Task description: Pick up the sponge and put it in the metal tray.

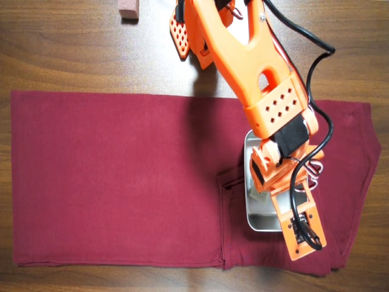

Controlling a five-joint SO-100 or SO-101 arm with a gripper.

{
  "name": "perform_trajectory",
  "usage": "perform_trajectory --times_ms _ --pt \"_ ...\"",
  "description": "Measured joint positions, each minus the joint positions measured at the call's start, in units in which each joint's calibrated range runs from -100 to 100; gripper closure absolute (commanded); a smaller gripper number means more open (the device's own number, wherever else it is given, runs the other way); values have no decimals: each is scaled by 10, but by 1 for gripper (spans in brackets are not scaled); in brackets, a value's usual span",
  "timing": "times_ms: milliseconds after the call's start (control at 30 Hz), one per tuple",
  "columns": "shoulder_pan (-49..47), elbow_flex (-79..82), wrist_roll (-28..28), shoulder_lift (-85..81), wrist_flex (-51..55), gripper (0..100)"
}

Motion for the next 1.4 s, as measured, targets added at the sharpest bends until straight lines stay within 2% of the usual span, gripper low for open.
perform_trajectory --times_ms 133,233,433,467,500,533,700,800,900,967,1033,1100,1200,1333,1400 --pt "0 -4 -13 0 -1 50" --pt "0 -11 -17 0 -8 43" --pt "0 -11 -17 0 -21 43" --pt "0 -11 -16 0 -23 56" --pt "0 -11 -17 -2 -27 90" --pt "3 -14 -15 -3 -26 100" --pt "29 -20 -8 -53 -43 100" --pt "86 7 14 -145 -53 100" --pt "169 159 37 -321 -116 100" --pt "244 327 55 -470 -208 100" --pt "295 467 62 -613 -227 100" --pt "352 587 66 -730 -222 100" --pt "380 706 70 -853 -170 100" --pt "390 759 64 -879 -138 100" --pt "389 761 61 -881 -59 100"
